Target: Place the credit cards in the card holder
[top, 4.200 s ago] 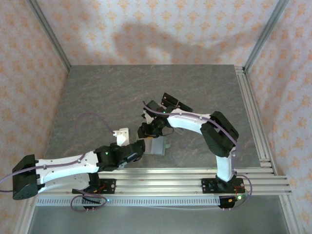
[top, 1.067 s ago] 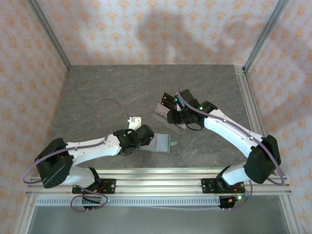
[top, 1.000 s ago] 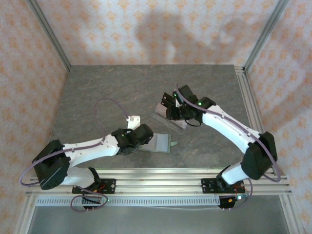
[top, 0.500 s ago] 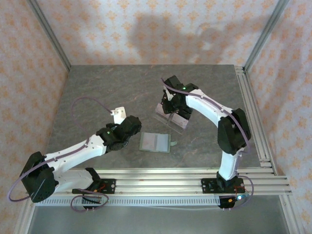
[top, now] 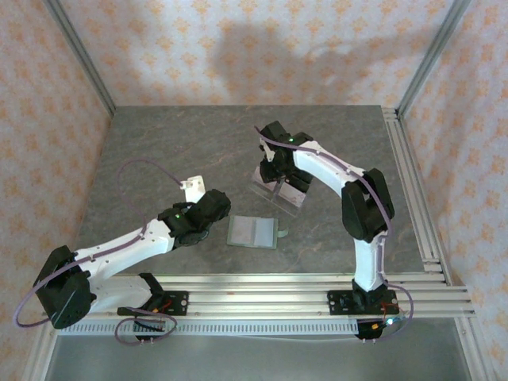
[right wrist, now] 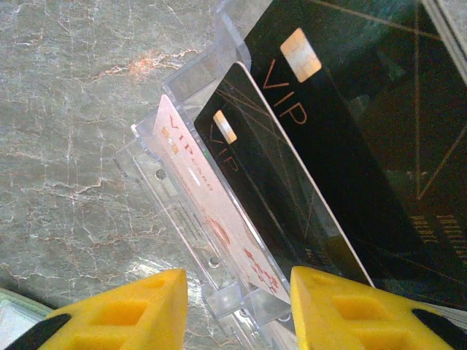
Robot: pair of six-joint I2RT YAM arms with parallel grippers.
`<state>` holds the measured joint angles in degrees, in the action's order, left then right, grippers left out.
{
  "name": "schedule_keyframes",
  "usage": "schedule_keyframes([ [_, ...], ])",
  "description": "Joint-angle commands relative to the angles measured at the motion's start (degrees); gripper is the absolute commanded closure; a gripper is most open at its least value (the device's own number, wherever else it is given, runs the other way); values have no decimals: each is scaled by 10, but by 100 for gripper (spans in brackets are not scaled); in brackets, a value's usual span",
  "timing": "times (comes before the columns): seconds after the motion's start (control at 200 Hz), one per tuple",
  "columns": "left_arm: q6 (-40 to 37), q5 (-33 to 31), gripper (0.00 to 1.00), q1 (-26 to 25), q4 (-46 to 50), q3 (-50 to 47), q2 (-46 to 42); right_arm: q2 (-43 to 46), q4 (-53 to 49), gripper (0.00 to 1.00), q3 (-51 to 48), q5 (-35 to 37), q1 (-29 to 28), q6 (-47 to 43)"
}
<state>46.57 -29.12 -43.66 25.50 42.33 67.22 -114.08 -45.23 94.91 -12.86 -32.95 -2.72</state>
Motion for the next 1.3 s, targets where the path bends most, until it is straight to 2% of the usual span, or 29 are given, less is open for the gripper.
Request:
schedule_keyframes([
  [0.0,11,-10,0,8,16,-8,-9,-19,-15,59,16,8,1,-13],
  [0.24,16,-7,0,9,13,-10,-7,-3,-17,63,-3,-18,0,-25],
  [0.606,20,3,0,9,7,-7,5,27,-4,67,-39,-18,-7,-29],
  [0.921,22,7,0,9,2,-3,18,44,30,64,-25,36,-14,-50],
  [1.296,16,9,0,9,0,-1,30,-16,20,64,27,85,-24,-93],
])
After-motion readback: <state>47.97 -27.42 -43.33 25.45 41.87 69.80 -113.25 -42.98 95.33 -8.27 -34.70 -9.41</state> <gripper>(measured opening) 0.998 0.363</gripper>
